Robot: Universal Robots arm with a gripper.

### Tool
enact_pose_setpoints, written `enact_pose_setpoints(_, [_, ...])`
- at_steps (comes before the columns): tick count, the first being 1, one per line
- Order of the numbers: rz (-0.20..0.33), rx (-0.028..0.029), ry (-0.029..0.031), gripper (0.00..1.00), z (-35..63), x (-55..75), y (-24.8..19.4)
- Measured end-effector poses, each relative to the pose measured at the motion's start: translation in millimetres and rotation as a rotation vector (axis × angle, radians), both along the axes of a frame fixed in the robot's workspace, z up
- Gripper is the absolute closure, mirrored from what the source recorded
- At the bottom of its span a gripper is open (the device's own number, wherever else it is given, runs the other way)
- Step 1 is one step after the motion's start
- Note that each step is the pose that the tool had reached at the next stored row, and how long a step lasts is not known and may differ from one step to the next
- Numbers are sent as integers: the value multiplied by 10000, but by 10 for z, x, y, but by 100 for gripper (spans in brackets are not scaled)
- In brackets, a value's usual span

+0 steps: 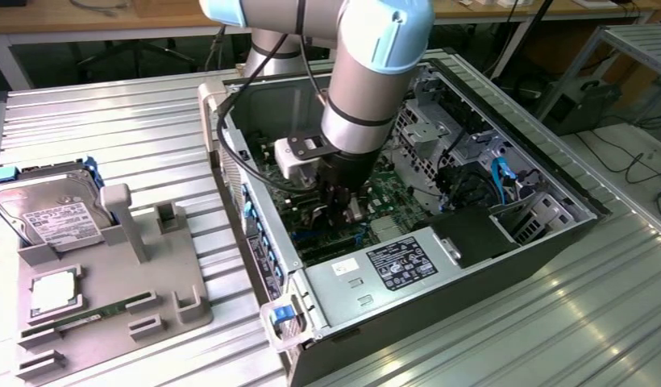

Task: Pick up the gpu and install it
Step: 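Insert the gpu into the slot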

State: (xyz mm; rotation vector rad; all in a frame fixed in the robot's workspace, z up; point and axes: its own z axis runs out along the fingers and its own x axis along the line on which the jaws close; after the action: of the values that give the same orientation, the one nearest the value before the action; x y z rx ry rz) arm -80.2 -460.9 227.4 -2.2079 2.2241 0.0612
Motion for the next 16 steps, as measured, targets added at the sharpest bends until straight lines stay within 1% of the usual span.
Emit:
enact_pose_setpoints(1, [1, -5, 1, 73, -19, 0, -1])
enact_pose_setpoints(2, [1, 2, -1, 73, -31, 0, 1])
enact_pose_setpoints(4, [0, 14, -6, 73, -37, 0, 2])
enact_pose_setpoints(8, [0, 14, -6, 73, -37, 0, 2])
enact_pose_setpoints(9, [0, 19, -9, 73, -38, 0, 2])
enact_pose_setpoints(10, [-3, 45, -23, 73, -49, 1, 6])
enact_pose_setpoints(11, [-1, 24, -15, 71, -40, 1, 5])
enact_pose_setpoints(12, [-1, 8, -7, 65, -30, 0, 2])
enact_pose_setpoints(13, [0, 15, -11, 65, -17, 0, 3])
enact_pose_setpoints(15, [1, 9, -17, 65, 66, 1, 5])
enact_pose_setpoints(16, [1, -4, -14, 65, 110, 1, 7])
